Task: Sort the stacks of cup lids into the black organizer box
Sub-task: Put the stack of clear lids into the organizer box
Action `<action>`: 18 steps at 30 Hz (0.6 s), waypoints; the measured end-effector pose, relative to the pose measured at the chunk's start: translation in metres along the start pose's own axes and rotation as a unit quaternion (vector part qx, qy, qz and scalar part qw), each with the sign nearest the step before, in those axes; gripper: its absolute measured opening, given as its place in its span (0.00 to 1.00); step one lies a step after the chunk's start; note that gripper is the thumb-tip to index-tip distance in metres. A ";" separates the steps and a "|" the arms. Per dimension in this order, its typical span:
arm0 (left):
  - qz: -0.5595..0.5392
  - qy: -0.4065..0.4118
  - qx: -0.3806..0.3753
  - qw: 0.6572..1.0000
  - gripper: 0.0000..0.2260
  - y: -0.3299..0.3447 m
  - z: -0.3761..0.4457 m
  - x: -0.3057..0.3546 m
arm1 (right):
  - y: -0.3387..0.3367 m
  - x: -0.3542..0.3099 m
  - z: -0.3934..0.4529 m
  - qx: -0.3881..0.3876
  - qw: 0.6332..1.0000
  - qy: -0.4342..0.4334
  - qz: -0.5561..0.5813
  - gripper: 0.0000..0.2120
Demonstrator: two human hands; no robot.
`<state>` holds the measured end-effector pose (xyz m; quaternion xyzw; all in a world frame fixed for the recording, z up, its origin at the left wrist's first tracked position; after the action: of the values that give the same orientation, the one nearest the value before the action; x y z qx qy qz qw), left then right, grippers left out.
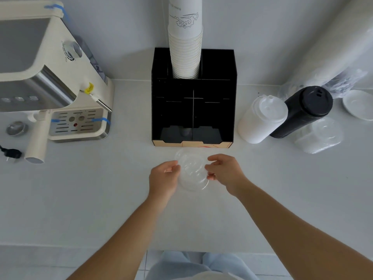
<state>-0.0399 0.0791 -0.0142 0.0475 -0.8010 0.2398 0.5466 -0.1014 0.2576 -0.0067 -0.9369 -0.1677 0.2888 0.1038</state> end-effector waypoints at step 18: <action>0.112 0.034 -0.055 0.992 0.08 0.008 0.054 0.005 | 0.025 -0.032 0.031 0.026 0.995 0.064 -0.068 0.06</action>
<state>-0.0904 0.0635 -0.0275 -0.0801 -0.7942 0.2567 0.5449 -0.1384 0.2255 -0.0229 -0.9368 -0.2162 0.2250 0.1579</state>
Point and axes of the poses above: each hand's wrist, its own z-axis towards the middle knuckle, its own y-axis out of the palm, x = y × z, the point moved 1 cm from there along z, towards the middle knuckle, and after that the axes turned 15 degrees about y, right-handed, at the moved point
